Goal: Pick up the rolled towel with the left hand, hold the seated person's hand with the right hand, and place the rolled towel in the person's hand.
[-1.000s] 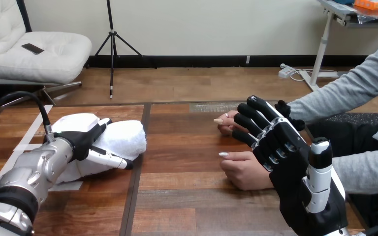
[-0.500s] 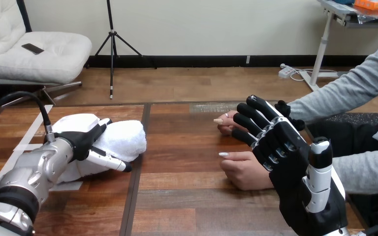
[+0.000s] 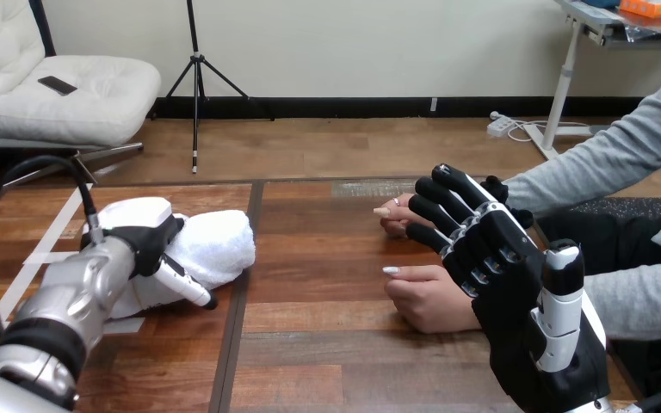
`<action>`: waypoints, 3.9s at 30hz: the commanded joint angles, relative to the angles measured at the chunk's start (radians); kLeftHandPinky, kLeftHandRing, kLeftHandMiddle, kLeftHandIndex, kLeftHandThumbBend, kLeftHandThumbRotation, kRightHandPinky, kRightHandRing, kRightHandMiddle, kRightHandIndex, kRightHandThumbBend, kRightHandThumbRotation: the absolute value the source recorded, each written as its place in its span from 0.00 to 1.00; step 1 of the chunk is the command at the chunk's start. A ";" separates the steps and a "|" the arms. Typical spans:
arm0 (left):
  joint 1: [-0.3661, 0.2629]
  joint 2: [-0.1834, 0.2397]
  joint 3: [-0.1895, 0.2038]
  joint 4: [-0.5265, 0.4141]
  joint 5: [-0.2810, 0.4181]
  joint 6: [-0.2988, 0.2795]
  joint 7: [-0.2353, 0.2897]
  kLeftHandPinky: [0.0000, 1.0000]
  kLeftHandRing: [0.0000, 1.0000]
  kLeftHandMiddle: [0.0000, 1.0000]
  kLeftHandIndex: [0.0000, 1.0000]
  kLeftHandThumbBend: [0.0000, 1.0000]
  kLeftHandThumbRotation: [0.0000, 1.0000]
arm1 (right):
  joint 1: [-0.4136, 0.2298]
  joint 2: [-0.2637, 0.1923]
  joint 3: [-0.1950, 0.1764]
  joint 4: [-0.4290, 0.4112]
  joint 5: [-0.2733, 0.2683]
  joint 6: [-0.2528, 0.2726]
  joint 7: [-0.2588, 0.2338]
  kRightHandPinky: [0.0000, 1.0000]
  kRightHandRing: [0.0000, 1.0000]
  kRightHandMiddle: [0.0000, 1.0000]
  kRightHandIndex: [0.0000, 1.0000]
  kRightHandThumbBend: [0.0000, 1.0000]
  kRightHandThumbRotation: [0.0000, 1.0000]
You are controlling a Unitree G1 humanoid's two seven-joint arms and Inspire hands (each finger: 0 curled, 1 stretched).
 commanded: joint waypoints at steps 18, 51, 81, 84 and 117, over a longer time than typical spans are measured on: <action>-0.091 -0.011 0.004 -0.020 -0.036 0.050 -0.054 0.26 0.35 0.45 0.62 0.87 0.01 | -0.032 0.003 -0.011 -0.063 0.026 -0.043 -0.001 0.83 0.89 0.89 0.87 0.81 1.00; -0.050 0.023 0.039 -0.053 -0.094 -0.070 0.046 0.34 0.41 0.49 0.47 0.67 0.00 | -0.030 0.002 -0.010 -0.057 0.021 -0.044 -0.005 0.82 0.90 0.89 0.88 0.80 1.00; -0.013 0.028 0.060 -0.094 -0.134 -0.107 0.086 0.31 0.38 0.45 0.46 0.65 0.00 | -0.039 -0.003 -0.012 -0.047 0.014 -0.042 -0.009 0.82 0.90 0.90 0.88 0.79 1.00; -0.006 0.029 0.063 -0.097 -0.136 -0.119 0.106 0.32 0.38 0.45 0.46 0.66 0.00 | -0.041 -0.004 -0.014 -0.044 0.016 -0.043 -0.007 0.82 0.90 0.90 0.88 0.78 1.00; 0.136 0.030 0.235 -0.304 -0.325 -0.182 0.146 0.20 0.26 0.34 0.45 0.60 0.00 | -0.075 -0.034 -0.045 -0.012 -0.033 -0.041 0.002 0.83 0.91 0.90 0.89 0.70 1.00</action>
